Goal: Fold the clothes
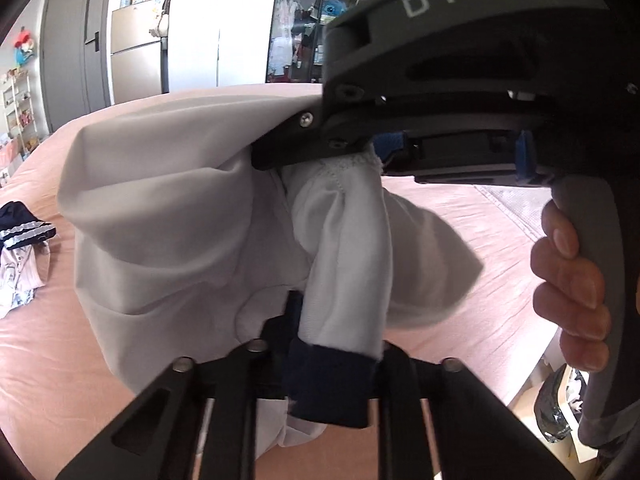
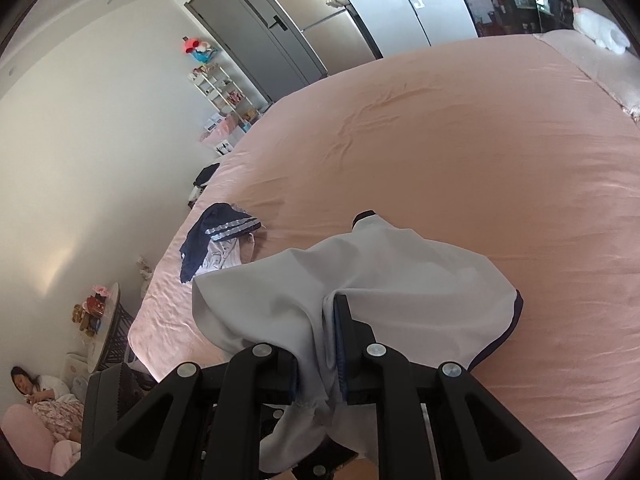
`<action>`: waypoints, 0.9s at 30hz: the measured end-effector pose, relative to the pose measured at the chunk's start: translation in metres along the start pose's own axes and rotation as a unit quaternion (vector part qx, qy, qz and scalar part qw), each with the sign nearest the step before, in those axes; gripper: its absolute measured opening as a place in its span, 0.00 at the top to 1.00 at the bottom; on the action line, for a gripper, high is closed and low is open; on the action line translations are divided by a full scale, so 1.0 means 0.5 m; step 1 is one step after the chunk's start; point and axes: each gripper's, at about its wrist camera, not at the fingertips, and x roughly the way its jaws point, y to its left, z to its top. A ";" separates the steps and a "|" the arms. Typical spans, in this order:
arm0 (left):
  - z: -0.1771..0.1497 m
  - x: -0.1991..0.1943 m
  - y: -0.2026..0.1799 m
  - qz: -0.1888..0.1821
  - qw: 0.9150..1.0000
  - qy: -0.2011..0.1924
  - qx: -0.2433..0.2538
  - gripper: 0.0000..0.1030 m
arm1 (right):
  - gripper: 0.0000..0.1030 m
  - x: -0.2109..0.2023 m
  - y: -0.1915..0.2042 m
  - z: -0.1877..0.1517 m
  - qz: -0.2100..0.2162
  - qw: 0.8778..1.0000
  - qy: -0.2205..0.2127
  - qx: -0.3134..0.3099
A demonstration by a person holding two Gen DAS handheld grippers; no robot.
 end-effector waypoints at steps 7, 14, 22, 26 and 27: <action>0.015 0.009 0.017 0.003 1.000 0.001 -0.014 0.93 | 0.87 0.013 0.004 -0.008 0.010 1.000 -0.006 0.008; 0.041 -0.008 0.081 0.026 0.999 -0.018 -0.026 0.93 | 0.26 0.001 0.007 -0.013 -0.015 1.000 -0.019 -0.014; 0.043 -0.019 0.121 0.051 0.997 -0.018 -0.050 0.94 | 0.22 -0.070 -0.057 -0.033 -0.084 0.994 -0.051 -0.039; 0.034 -0.037 0.102 0.055 0.996 -0.017 -0.072 0.94 | 0.20 -0.057 -0.091 -0.052 -0.175 0.980 -0.037 -0.092; 0.031 -0.041 0.097 0.059 0.995 -0.017 -0.072 0.94 | 0.20 -0.045 -0.098 -0.059 -0.202 0.972 -0.030 -0.112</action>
